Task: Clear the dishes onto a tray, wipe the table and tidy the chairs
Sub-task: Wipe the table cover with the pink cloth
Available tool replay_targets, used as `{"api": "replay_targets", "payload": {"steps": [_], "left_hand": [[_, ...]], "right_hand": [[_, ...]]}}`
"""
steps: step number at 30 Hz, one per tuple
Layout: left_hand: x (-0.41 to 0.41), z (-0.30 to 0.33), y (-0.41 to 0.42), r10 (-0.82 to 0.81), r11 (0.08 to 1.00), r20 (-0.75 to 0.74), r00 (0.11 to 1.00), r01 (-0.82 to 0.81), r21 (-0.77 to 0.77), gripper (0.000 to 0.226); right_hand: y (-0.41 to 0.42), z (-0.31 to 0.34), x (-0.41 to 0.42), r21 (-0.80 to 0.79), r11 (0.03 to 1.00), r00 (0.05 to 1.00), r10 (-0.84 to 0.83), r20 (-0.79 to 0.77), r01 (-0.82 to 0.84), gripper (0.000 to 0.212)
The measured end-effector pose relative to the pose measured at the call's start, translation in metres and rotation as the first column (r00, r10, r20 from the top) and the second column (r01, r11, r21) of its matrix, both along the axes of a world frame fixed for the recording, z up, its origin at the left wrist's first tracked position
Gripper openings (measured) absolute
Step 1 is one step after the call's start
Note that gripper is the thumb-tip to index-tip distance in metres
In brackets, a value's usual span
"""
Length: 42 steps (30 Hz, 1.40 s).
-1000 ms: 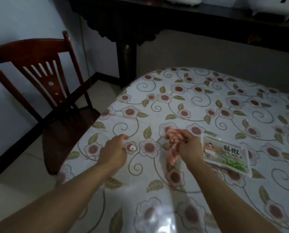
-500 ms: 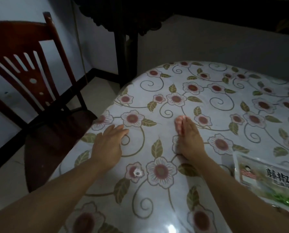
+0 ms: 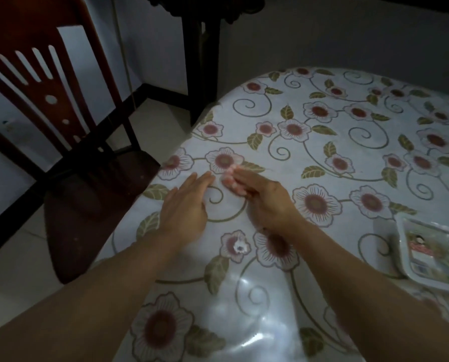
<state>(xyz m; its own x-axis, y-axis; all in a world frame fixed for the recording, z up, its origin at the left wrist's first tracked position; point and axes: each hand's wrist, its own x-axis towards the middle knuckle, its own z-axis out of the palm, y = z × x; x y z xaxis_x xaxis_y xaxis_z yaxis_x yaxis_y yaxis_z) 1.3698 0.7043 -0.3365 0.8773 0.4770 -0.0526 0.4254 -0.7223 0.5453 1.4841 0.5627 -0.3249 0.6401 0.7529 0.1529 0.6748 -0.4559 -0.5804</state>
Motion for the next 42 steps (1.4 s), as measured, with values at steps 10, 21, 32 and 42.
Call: {"api": "replay_targets", "payload": {"steps": [10,21,32,42], "left_hand": [[-0.031,0.011,-0.003,-0.024,0.992,0.011,1.0,0.025,-0.12,0.062],[-0.053,0.007,-0.008,-0.008,0.999,-0.099,0.995,0.005,-0.032,0.066],[-0.056,0.01,-0.008,-0.025,0.999,-0.097,0.995,0.021,-0.045,0.063],[-0.06,0.01,-0.008,-0.037,0.999,-0.074,0.997,0.034,-0.033,0.065]], "right_hand": [[-0.075,0.008,-0.131,0.111,0.952,0.957,0.289,-0.035,-0.284,0.042],[-0.074,0.011,-0.132,0.069,0.983,0.982,0.164,0.097,-0.171,0.038],[-0.044,0.028,-0.106,0.068,0.984,0.985,-0.169,0.033,0.167,0.011],[-0.034,0.002,-0.115,0.059,0.997,0.987,-0.06,0.146,0.052,0.025]]}}
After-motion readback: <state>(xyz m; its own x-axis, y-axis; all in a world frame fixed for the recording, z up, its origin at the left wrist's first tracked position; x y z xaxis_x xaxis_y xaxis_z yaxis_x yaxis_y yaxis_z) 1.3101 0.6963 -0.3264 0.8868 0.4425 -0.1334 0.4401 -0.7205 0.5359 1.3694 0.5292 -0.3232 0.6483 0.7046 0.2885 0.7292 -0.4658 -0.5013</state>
